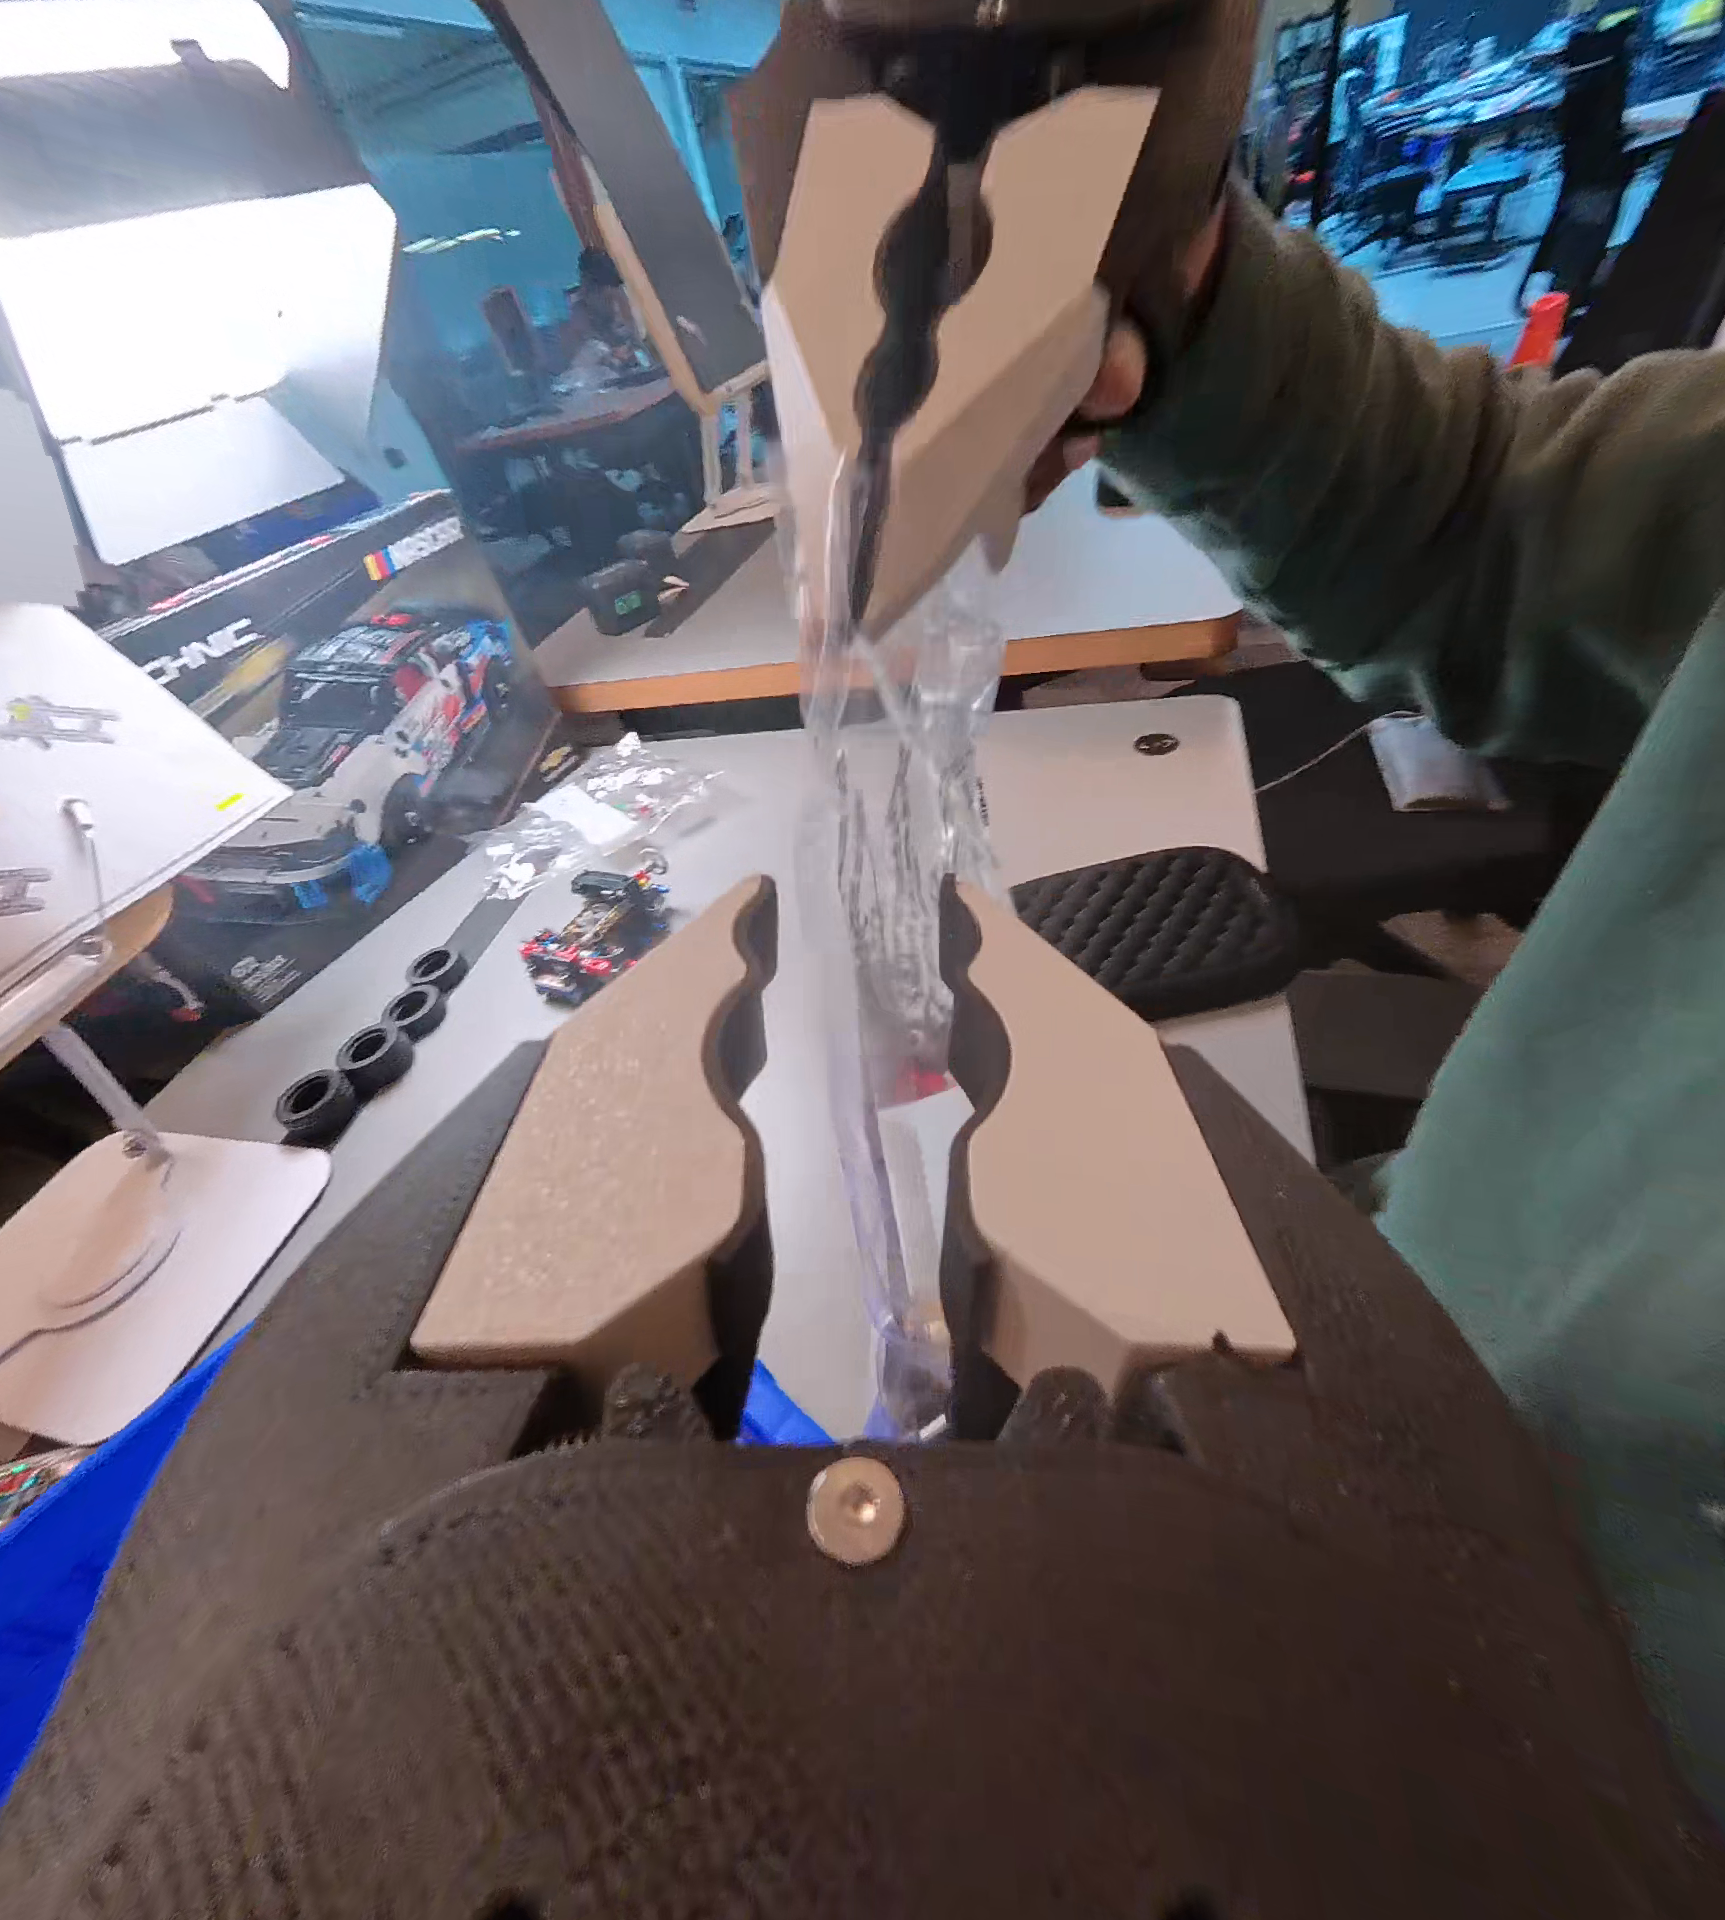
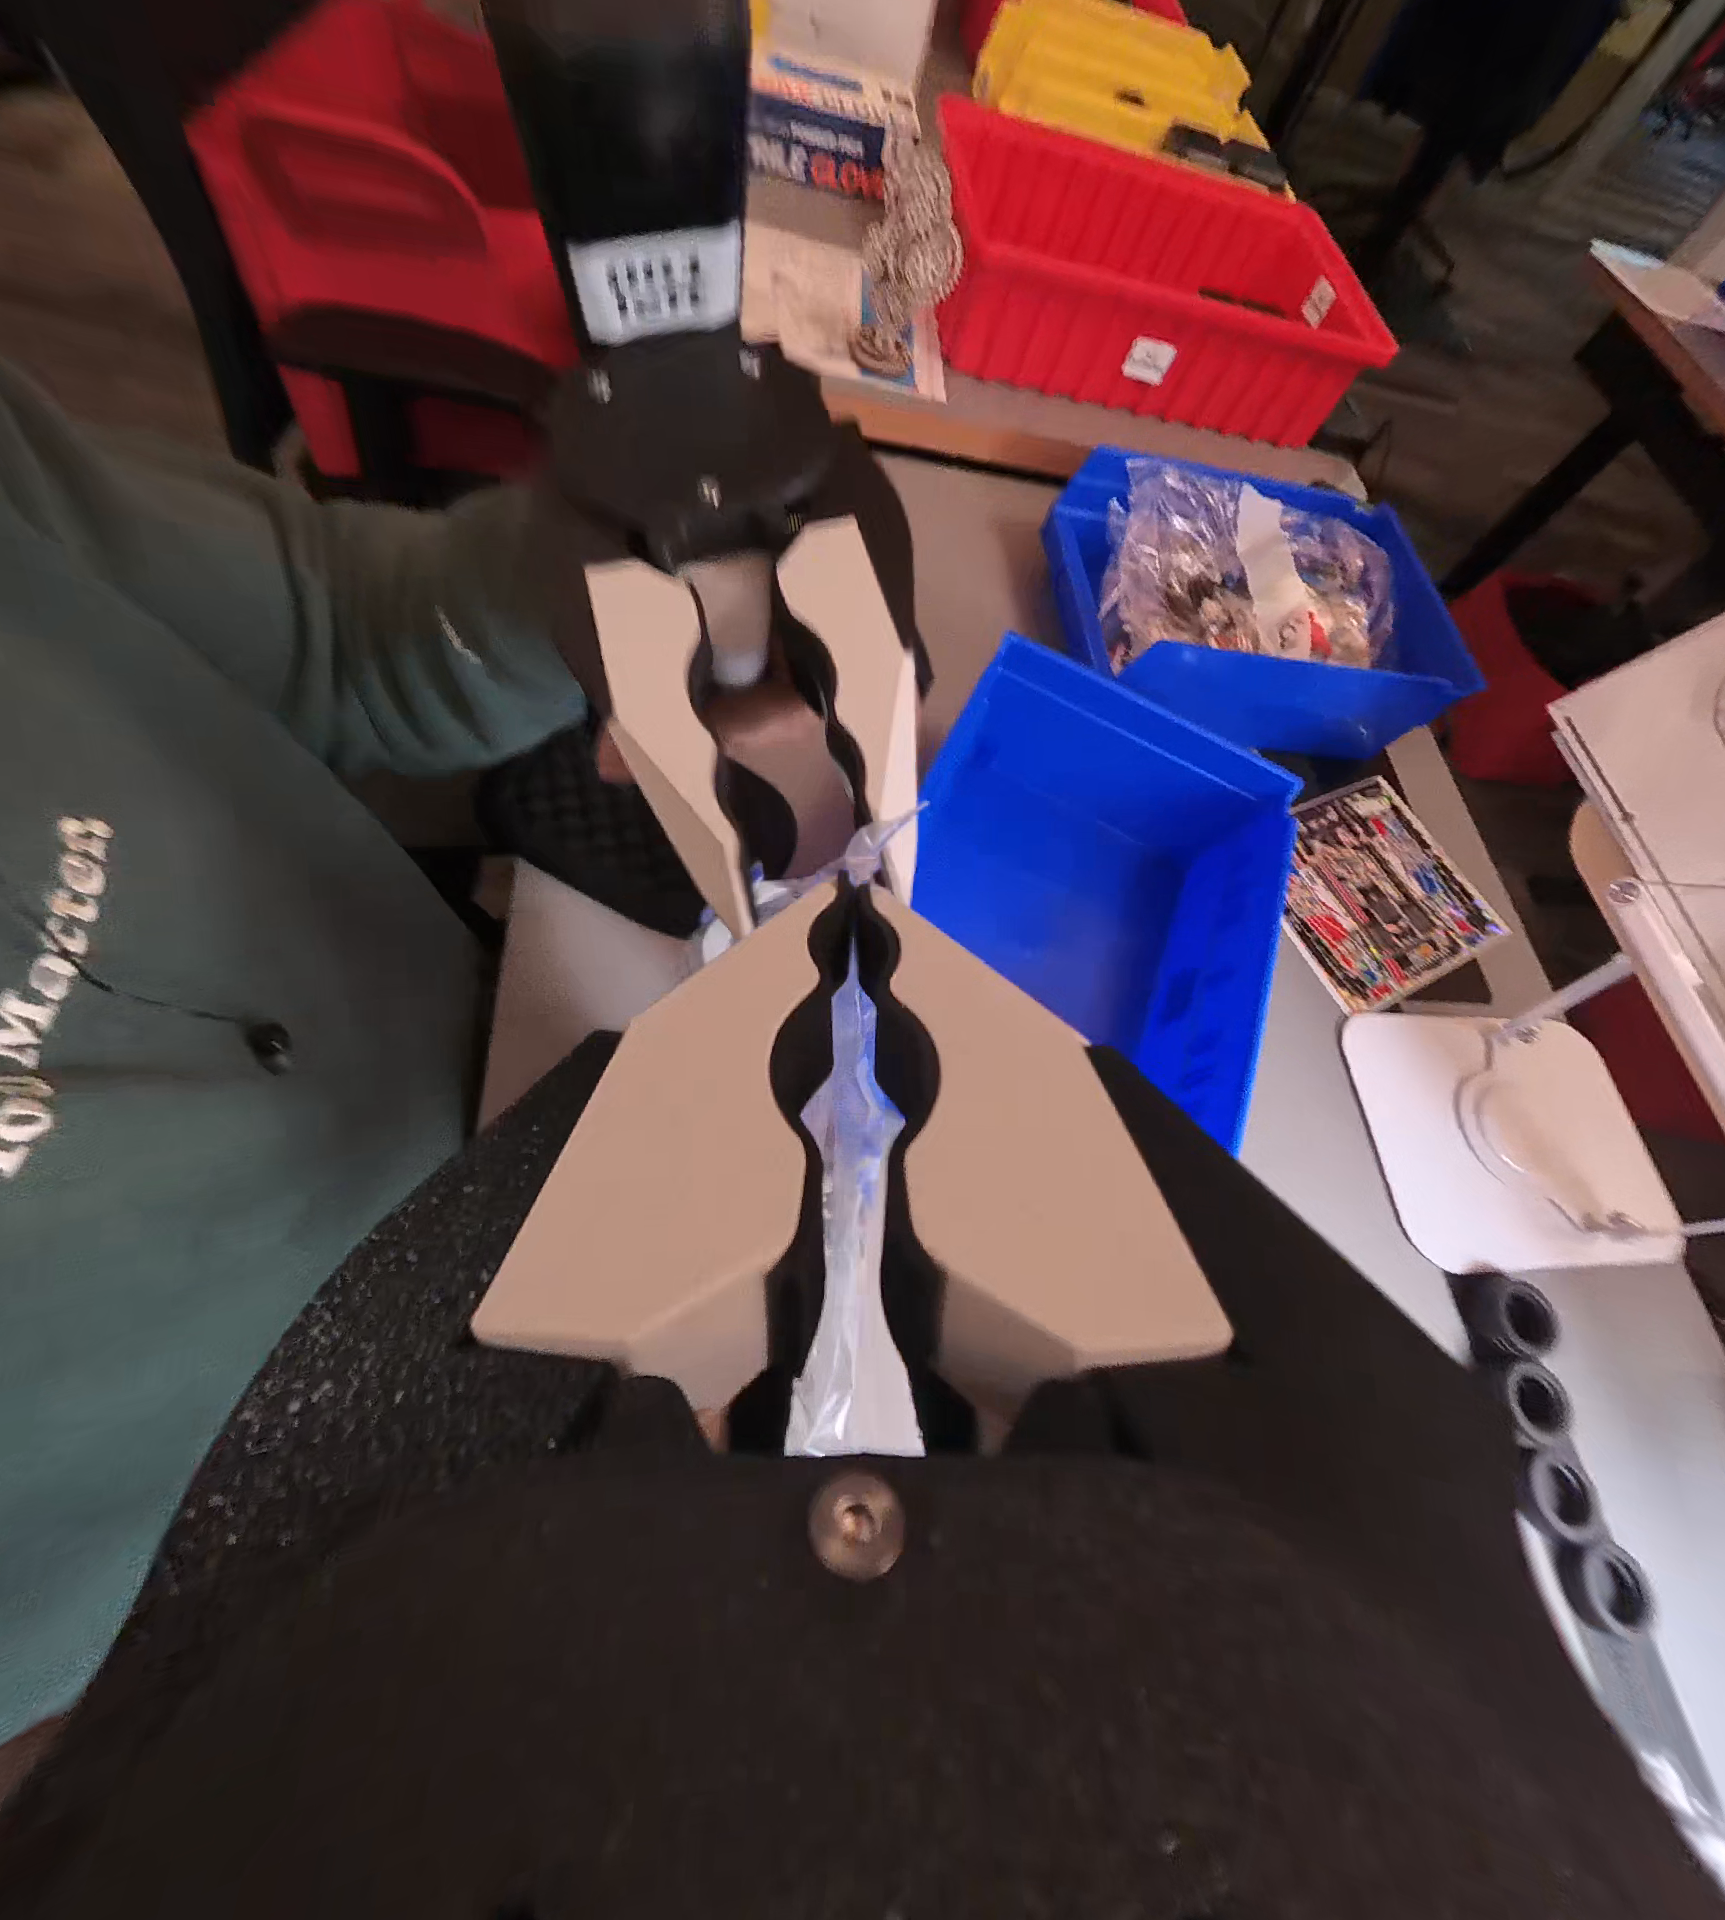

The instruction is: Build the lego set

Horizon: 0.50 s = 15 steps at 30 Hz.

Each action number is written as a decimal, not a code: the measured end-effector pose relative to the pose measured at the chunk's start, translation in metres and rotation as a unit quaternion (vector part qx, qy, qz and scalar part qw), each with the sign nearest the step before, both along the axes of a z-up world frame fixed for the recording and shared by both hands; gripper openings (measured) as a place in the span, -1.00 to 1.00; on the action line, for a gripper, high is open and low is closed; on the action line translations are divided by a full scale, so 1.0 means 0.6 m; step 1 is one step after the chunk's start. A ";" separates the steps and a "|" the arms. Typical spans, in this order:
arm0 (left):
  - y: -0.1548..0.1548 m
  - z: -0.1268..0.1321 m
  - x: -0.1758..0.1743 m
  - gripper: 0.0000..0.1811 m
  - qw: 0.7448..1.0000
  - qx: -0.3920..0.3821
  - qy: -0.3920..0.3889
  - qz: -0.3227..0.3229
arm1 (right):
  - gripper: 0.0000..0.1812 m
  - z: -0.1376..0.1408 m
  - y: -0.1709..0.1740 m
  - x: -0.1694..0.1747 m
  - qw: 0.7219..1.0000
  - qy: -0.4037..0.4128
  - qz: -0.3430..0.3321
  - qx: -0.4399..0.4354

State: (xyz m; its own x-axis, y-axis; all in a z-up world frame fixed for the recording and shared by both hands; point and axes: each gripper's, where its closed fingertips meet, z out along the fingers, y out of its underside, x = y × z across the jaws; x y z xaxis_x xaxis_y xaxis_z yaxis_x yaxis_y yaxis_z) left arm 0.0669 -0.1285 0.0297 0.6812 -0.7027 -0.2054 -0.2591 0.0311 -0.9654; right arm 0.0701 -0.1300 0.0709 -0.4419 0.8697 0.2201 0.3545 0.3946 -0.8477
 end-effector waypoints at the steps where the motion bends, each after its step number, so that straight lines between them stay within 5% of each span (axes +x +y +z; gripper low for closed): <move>1: 0.003 -0.005 -0.001 -0.75 1.000 0.006 -0.002 0.005 | -1.00 0.005 -0.003 0.000 1.000 0.006 0.004 -0.009; 8: -0.023 -0.015 -0.005 -1.00 0.998 -0.023 -0.036 -0.044 | -1.00 0.009 0.011 0.026 0.998 0.038 0.012 -0.059; 15: -0.059 -0.044 0.007 -1.00 0.964 -0.186 -0.121 -0.145 | -1.00 -0.061 0.011 0.055 0.985 0.040 0.037 -0.165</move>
